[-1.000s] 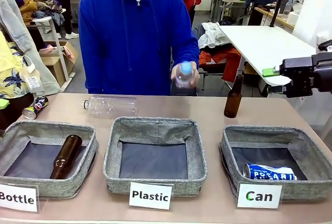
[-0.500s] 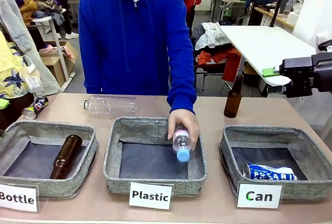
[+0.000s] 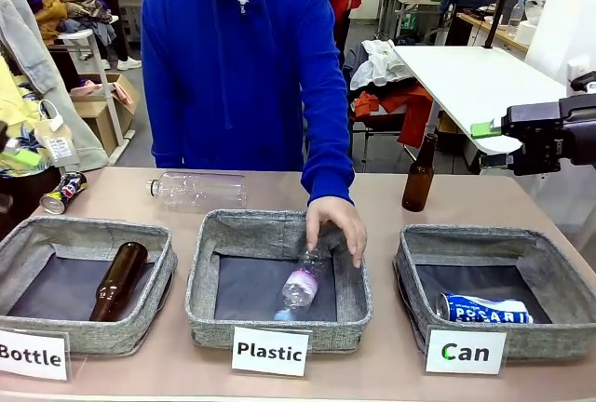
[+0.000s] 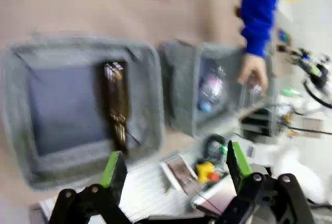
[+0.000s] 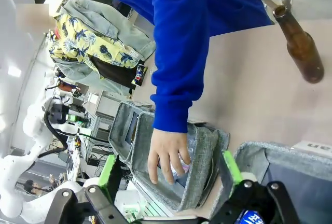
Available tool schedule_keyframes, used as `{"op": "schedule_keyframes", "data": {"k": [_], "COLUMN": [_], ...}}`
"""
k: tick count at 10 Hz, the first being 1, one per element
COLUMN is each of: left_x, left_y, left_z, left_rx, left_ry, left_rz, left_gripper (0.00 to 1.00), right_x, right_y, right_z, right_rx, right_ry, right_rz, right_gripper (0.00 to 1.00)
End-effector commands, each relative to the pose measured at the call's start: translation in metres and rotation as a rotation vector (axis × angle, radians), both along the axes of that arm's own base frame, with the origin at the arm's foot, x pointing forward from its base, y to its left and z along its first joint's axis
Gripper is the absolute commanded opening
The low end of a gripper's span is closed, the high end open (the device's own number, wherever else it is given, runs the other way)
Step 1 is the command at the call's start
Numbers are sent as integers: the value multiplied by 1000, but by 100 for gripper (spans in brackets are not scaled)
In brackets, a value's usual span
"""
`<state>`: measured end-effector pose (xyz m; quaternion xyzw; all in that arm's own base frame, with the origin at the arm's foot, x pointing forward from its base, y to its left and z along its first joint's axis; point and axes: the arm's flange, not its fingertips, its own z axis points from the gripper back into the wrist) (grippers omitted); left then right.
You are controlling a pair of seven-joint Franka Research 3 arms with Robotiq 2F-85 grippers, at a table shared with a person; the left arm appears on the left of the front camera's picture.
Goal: Sort the can waste into the basket.
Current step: Pick up the can waste from the table and place it in the right Fabric basket.
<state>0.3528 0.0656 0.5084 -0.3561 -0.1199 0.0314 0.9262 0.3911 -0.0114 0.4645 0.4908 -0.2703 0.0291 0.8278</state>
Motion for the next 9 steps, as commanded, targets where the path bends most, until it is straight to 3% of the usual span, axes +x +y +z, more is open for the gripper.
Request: {"op": "schedule_keyframes", "data": {"k": [1, 3, 4, 6, 7, 9], "left_x": [50, 91, 104, 119, 109, 109], "left_y": [9, 14, 15, 11, 19, 19], "left_z": [-9, -26, -39, -48, -35, -35], "left_rx": [338, 616, 680, 674, 663, 663], "left_ry": [-14, -126, -128, -204, -215, -215], "left_rz": [90, 216, 236, 239, 181, 181], "left_gripper": [100, 100, 100, 100, 100, 100], "right_x": [1, 1, 1, 1, 1, 1], "right_y": [-2, -2, -2, -2, -2, -2], "right_z": [2, 2, 2, 2, 2, 2], "right_rx": [-4, -4, -4, -4, -4, -4], "right_ry": [-5, -5, -5, -5, -5, -5], "right_rz": [12, 12, 12, 12, 12, 12], "right_gripper": [100, 100, 100, 100, 100, 100]}}
